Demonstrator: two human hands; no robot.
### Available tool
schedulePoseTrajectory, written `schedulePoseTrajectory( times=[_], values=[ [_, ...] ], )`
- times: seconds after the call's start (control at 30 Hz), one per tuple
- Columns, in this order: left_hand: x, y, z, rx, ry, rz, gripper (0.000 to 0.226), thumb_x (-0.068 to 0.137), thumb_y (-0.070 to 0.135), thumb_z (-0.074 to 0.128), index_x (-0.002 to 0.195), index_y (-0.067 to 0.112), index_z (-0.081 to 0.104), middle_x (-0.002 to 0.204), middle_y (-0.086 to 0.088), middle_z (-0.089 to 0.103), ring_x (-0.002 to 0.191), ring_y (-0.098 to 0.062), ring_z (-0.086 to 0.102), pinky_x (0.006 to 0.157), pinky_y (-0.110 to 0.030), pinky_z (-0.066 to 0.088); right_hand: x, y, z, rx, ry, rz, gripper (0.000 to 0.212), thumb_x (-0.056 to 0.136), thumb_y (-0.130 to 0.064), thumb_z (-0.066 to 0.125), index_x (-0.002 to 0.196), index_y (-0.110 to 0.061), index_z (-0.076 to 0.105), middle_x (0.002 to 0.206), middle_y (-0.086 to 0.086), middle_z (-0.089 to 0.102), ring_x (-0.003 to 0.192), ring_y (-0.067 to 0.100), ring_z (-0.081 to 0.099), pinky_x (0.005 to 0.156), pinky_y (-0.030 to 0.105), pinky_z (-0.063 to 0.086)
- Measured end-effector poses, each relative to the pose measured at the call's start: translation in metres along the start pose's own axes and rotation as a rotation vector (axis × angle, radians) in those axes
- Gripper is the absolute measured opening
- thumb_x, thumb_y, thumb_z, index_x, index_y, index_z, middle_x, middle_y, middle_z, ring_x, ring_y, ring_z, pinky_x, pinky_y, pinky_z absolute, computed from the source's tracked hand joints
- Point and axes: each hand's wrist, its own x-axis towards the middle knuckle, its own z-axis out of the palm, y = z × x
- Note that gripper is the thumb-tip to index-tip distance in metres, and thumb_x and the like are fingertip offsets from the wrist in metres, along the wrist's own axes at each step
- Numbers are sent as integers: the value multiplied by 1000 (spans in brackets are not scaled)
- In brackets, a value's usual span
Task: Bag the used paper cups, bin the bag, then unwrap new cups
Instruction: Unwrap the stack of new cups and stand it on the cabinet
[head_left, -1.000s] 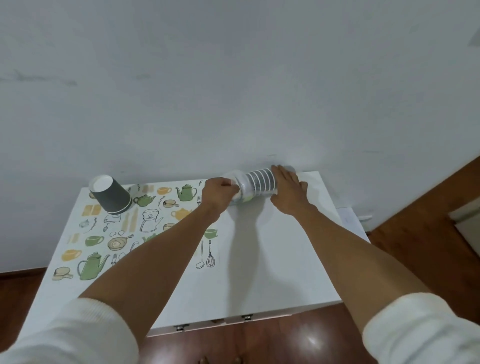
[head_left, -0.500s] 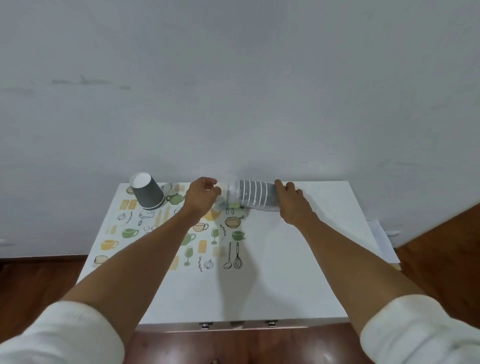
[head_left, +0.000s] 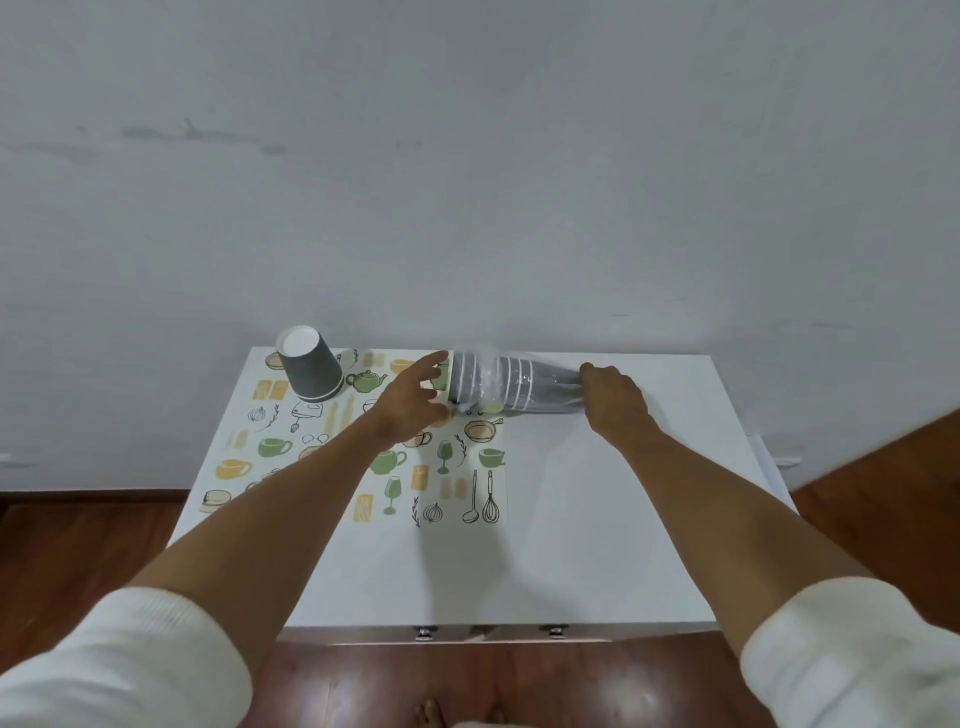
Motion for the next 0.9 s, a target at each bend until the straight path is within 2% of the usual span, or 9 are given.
schedulePoseTrajectory(
  times=[0.1,0.2,0.27,0.37,0.47,0.53,0.63,0.77,0.9],
  values=[
    [-2,2,0,31,-27,13,102,82,-3,83,163,31,31,151,4,42,124,-27,56,85,-33,55,3,1,-4,-101,-20,-17,35,83,6,57,113,-12,64,107,9,67,99,31,66,74,31,46],
    [-3,2,-4,78,31,31,104,80,5,89,162,34,31,145,10,40,120,-25,57,85,-36,57,6,8,-1,-206,-15,-88,46,87,3,55,126,-21,64,114,6,61,105,28,61,83,32,46],
    [-2,3,-7,130,37,49,103,78,8,91,160,34,34,141,10,45,117,-25,60,82,-36,58,8,15,0,-284,-31,-119,62,92,-8,55,149,-30,44,124,7,53,110,27,57,90,35,42],
    [0,3,-8,203,42,85,92,76,6,91,152,28,44,139,3,56,116,-27,64,74,-25,52,13,13,-17,-314,-240,-69,119,79,-33,78,161,-32,-7,155,16,30,137,37,38,109,50,31],
    [1,3,-10,213,51,77,85,74,7,91,144,27,47,135,-2,60,115,-26,64,75,-26,54,25,-6,-42,-154,-339,-161,150,59,-55,91,160,-29,-16,170,9,-11,157,33,-3,121,60,7],
    [3,4,-11,214,45,69,84,72,6,91,139,29,47,137,-3,59,119,-27,62,82,-32,55,31,-24,-47,-29,-294,-304,145,61,-53,92,162,-30,-10,171,3,-10,158,26,-4,124,57,9],
    [4,7,-14,231,28,69,84,72,0,90,141,23,48,140,0,54,121,-24,59,79,-26,49,32,-45,-27,105,-276,-416,125,73,-41,89,163,-31,3,170,-2,14,156,23,17,120,51,22],
    [4,5,-24,312,0,61,87,71,6,94,143,20,47,137,3,54,122,-22,54,88,-31,43,31,-45,-5,116,-170,-425,89,75,-51,80,149,-36,34,137,-7,54,126,23,51,89,39,30],
    [3,12,-26,431,-25,63,86,74,7,91,145,19,43,138,-2,55,118,-24,53,89,-34,44,35,-34,-8,22,-208,-395,60,72,-14,71,124,-29,48,118,-5,61,113,28,59,81,40,31]
  ],
)
